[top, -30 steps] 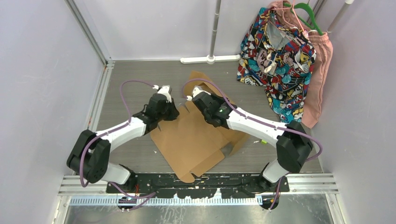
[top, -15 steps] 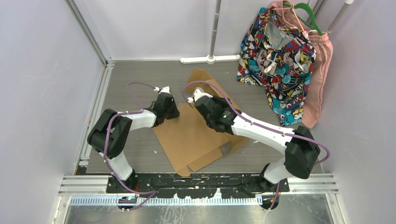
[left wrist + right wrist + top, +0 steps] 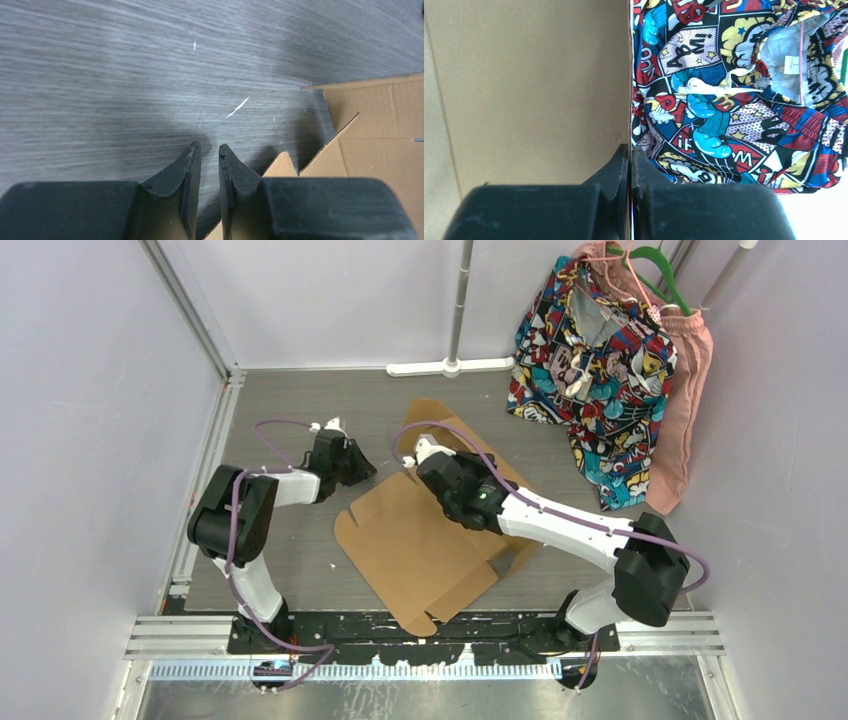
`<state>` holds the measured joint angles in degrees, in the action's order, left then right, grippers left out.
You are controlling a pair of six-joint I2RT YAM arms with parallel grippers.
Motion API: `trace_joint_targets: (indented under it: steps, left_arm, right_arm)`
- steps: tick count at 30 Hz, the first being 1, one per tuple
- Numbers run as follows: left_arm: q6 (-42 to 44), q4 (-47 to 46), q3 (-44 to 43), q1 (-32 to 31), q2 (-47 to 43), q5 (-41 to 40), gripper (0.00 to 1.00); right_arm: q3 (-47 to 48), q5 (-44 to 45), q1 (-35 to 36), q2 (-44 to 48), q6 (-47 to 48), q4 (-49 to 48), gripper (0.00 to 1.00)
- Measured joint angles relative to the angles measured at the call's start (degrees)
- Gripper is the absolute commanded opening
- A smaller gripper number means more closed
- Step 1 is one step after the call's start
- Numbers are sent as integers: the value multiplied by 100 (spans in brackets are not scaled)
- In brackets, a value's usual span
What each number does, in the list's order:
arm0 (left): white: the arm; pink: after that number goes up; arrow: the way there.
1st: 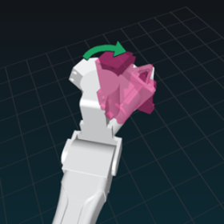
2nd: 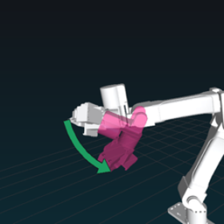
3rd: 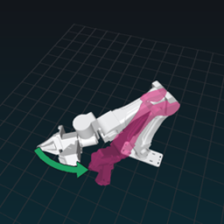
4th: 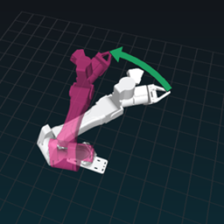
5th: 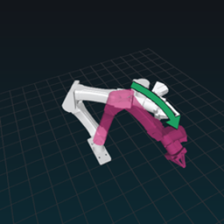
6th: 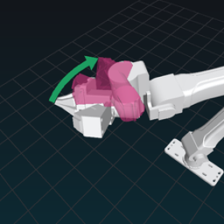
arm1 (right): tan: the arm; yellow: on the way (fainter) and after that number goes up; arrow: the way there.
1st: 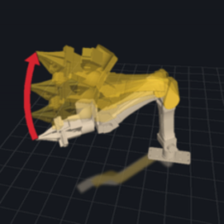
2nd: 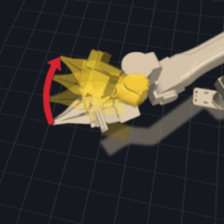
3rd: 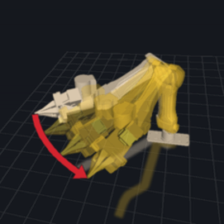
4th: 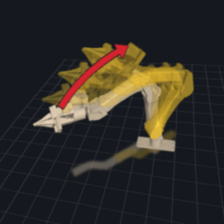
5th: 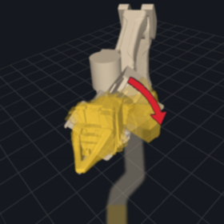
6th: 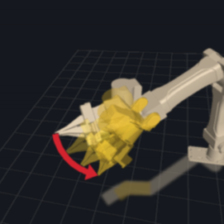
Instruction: Fold the paper box
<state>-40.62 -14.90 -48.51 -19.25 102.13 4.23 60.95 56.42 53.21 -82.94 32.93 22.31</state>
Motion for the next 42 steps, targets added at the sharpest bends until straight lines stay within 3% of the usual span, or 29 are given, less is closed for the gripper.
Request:
trace_joint_targets:
  steps: [11, 23, 35, 42]
  left_arm:
    - [-271, -691, -219, 229, 481, 778, 28]
    - [-831, -2308, -706, 1325, 1064, 2188, 34]
    - [-2251, -4607, -2295, 1250, 2793, 3729, 37]
    - [-2741, -4918, -2817, 1143, 3279, 4100, 34]
  right_arm:
    - [-214, 437, 295, -142, 50, -164, 2]
    - [-382, 457, 293, -118, 286, -511, 2]
    - [-496, 310, 293, 79, 304, -520, 1]
    - [-496, 284, 293, 79, 332, -538, 2]
